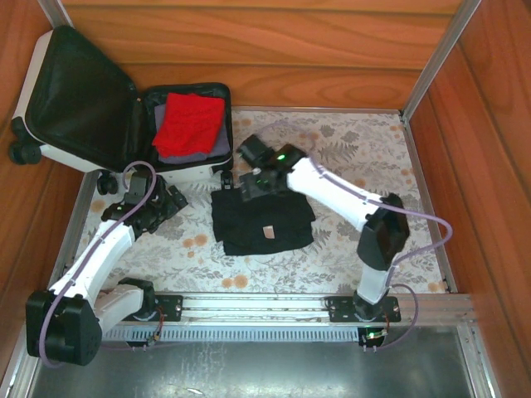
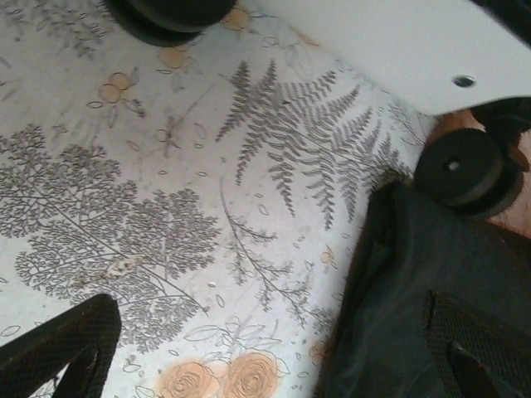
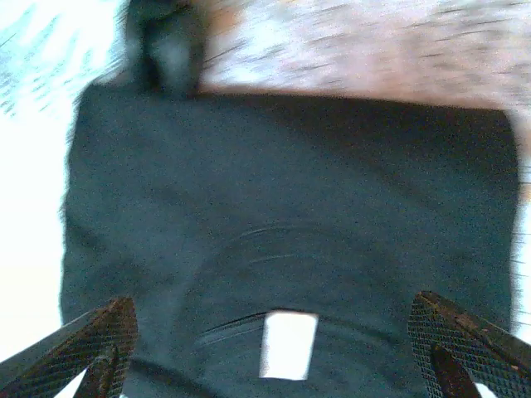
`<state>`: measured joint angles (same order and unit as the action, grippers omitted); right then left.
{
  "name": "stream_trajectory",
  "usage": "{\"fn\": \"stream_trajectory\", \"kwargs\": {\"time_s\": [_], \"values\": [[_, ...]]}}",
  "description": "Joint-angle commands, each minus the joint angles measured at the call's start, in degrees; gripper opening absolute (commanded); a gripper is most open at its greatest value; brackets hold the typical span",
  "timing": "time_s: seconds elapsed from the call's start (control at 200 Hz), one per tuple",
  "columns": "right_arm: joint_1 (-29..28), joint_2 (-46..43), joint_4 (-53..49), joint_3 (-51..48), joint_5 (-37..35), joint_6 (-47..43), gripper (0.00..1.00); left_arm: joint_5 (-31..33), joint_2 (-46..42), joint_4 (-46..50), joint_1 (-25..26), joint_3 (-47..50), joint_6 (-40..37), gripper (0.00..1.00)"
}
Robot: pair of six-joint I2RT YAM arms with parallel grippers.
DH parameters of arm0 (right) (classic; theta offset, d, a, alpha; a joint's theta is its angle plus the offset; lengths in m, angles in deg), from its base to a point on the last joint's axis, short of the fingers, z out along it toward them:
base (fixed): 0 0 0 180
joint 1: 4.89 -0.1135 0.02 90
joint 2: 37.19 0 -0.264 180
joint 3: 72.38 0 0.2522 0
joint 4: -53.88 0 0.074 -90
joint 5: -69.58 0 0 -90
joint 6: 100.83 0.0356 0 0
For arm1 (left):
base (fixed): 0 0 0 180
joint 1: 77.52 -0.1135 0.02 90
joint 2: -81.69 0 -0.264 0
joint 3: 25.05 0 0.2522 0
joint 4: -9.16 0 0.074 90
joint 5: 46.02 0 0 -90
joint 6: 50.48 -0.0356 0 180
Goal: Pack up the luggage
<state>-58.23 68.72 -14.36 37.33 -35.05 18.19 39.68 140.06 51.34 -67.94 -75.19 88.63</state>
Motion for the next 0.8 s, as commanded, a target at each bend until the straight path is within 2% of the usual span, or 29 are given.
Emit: {"fn": "stream_trajectory", "kwargs": {"time_s": [0.0, 0.185, 0.54, 0.795], "values": [[-5.5, 7.2, -4.8, 2.1, 0.6, 5.8, 0.90, -2.7, -1.4, -1.4, -3.2, 4.2, 3.5, 1.00], [-11.2, 14.5, -6.5, 5.8, -0.7, 8.0, 0.90, -6.6, -5.4, -3.2, -5.7, 9.7, 4.4, 1.00], [-15.4, 20.7, -5.4, 7.6, 1.1, 8.5, 0.90, -8.8, -13.0, -4.3, -5.9, 15.2, 7.0, 1.00], [-16.4, 20.5, -0.7, 2.5, 3.5, 9.1, 0.78, -9.6, -14.2, -4.5, -5.9, 17.4, 9.1, 1.00]]}}
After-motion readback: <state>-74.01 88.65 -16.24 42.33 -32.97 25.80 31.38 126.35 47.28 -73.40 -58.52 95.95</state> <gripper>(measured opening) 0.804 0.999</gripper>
